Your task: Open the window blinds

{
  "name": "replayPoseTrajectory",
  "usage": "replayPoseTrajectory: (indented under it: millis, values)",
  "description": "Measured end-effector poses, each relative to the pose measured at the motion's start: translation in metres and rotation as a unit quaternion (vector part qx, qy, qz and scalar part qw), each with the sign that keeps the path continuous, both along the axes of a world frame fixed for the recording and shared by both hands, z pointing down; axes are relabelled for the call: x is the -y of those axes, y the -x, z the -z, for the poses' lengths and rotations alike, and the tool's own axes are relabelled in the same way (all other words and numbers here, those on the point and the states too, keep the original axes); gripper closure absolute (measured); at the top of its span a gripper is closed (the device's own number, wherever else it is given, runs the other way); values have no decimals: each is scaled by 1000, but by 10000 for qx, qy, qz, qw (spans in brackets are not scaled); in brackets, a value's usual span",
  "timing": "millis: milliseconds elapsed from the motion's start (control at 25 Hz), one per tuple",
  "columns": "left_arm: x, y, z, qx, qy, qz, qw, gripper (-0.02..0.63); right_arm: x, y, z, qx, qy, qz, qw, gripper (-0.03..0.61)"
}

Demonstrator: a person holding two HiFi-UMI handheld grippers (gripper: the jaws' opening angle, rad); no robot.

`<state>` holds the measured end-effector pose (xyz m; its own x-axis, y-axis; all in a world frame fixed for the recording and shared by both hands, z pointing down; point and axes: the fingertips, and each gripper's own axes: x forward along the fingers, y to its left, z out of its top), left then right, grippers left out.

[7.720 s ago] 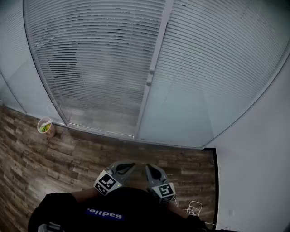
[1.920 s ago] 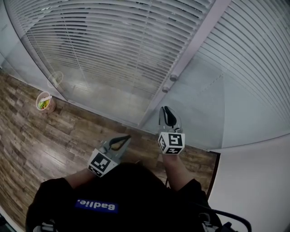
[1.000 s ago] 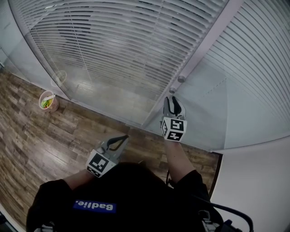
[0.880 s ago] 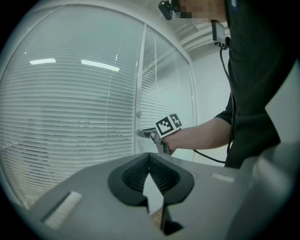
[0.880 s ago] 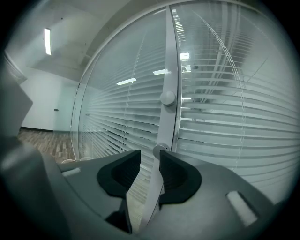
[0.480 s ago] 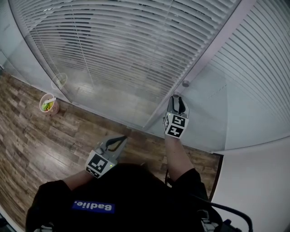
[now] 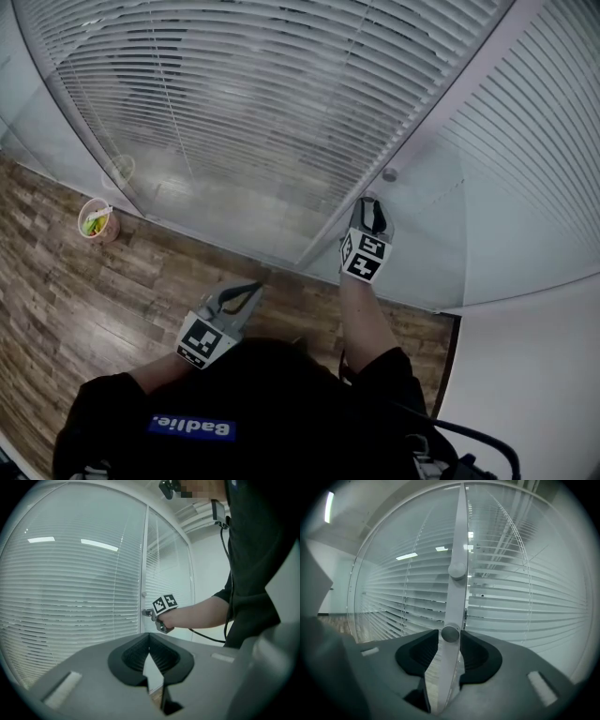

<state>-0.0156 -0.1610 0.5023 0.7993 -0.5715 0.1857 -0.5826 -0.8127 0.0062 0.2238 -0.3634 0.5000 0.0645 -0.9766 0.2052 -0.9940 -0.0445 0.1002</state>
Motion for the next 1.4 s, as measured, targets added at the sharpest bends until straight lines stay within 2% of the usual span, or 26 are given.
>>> replayPoseTrajectory:
  millis: [400,640,880,1040,1400]
  values:
    - [1,24,1,14,-3,40,10000,614,6,-6,6,243,-11,-406,9989,439]
    - [0,31,2,-7,-16,58,10000,614,7,-7,6,148,36,-508,9986,454]
    - [0,34,1,-19,-8,86,10000,614,9,-7,3,-312,127,-475,9983,456]
    - [-1,36,-5,-14,-3,121,9999,614,9,-2,0,-802,191,-376,9959,454]
    - [-2,36,0,-49,26,109,9999,614,8,2,4,-2039,421,-205,9779,454]
